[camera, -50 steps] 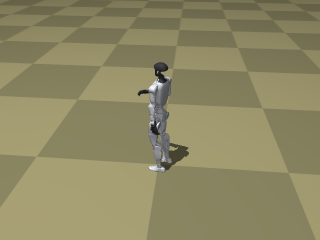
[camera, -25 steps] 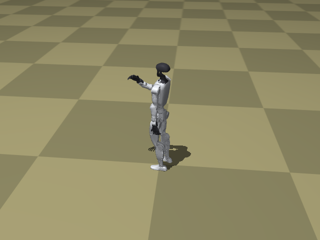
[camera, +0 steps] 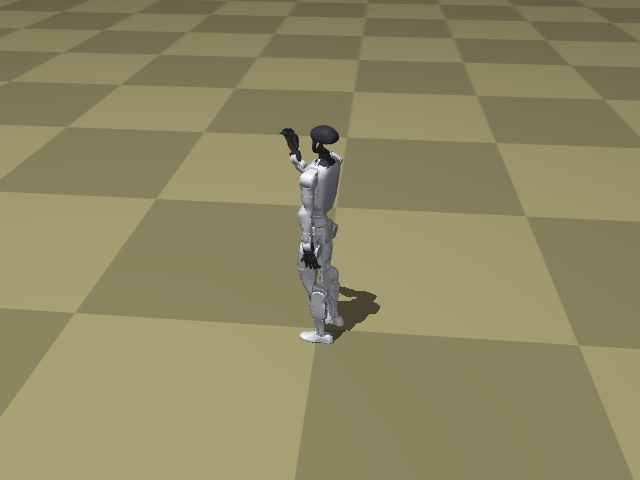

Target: Upper body actions

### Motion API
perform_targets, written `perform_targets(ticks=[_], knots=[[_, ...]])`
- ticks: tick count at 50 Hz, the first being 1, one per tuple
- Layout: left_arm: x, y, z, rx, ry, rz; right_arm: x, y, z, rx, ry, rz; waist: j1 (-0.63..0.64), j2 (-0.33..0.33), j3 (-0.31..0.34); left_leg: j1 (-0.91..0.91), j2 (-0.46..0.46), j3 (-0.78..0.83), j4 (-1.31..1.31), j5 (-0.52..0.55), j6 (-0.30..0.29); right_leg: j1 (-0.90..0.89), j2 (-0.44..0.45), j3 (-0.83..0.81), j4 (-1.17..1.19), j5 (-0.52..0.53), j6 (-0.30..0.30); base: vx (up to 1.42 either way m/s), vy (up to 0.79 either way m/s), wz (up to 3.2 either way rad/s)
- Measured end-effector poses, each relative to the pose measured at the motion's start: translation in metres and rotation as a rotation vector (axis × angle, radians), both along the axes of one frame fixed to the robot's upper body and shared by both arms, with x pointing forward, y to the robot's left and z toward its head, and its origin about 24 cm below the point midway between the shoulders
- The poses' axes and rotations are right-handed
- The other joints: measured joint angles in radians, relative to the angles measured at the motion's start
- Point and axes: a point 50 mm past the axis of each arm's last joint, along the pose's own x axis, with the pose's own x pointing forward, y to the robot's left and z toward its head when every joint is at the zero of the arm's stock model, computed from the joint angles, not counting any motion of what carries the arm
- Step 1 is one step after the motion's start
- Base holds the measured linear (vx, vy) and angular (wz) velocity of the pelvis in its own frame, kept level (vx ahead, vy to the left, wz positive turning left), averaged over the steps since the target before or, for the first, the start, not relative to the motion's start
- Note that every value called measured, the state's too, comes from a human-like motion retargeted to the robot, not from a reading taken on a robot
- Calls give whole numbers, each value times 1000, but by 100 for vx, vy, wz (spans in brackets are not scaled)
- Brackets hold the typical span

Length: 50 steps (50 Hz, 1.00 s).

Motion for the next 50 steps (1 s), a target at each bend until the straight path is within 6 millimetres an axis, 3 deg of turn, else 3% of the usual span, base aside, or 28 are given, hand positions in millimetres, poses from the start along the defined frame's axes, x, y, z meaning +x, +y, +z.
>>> perform_targets(ticks=[7,10,15,19,22,24,28,37,45,50], knots=[[1,1,0,-7,-2,-105,-25,-52,-7,182,-36,-227,8,11,-7,-24,22,51,13,-2,-12,-26,9,48,-1,10,-3,-3,1,-37],[1,0,0,-14,1,-113,-37,-76,-10,191,-57,-416,11,15,-5,-29,28,64,18,-3,-15,-31,11,60,-1,12,-4,-2,1,-23],[4,-2,-1,-18,-4,-116,-31,-121,-32,275,89,-747,24,21,-5,-35,32,83,21,-2,-12,-36,19,80,-1,15,-5,0,1,-14],[6,-2,-1,-27,-10,-125,-22,-147,-54,473,232,-651,38,25,-4,-34,23,82,14,0,-1,-37,24,79,-2,14,-5,0,0,0],[6,-1,-1,-24,-13,-118,-27,-156,-59,561,212,-516,49,24,-3,-37,16,75,11,2,7,-35,25,74,-4,11,-6,-1,-1,7],[5,-2,-1,-26,-7,-109,-35,-159,-59,578,185,-540,46,24,-3,-39,15,64,12,3,4,-31,22,64,-6,10,-5,-3,-2,28],[3,-3,0,-33,0,-82,-43,-146,-52,478,155,-596,17,27,-4,-47,20,38,17,3,-8,-33,11,42,-4,5,-2,-4,2,31],[4,-1,-1,-27,-2,-130,-33,-88,-30,192,131,-339,39,20,0,-52,35,62,31,5,-21,-33,11,67,-3,10,-4,0,1,-12],[6,3,-1,-20,-5,-167,-9,-37,-12,-287,162,-259,61,7,1,-47,30,61,31,10,-15,-21,13,65,-3,9,-5,1,0,3],[3,5,0,-17,2,-149,11,-20,-9,-501,210,-268,60,1,-5,-36,18,35,26,9,-8,-4,11,40,-6,4,-3,6,1,27]])
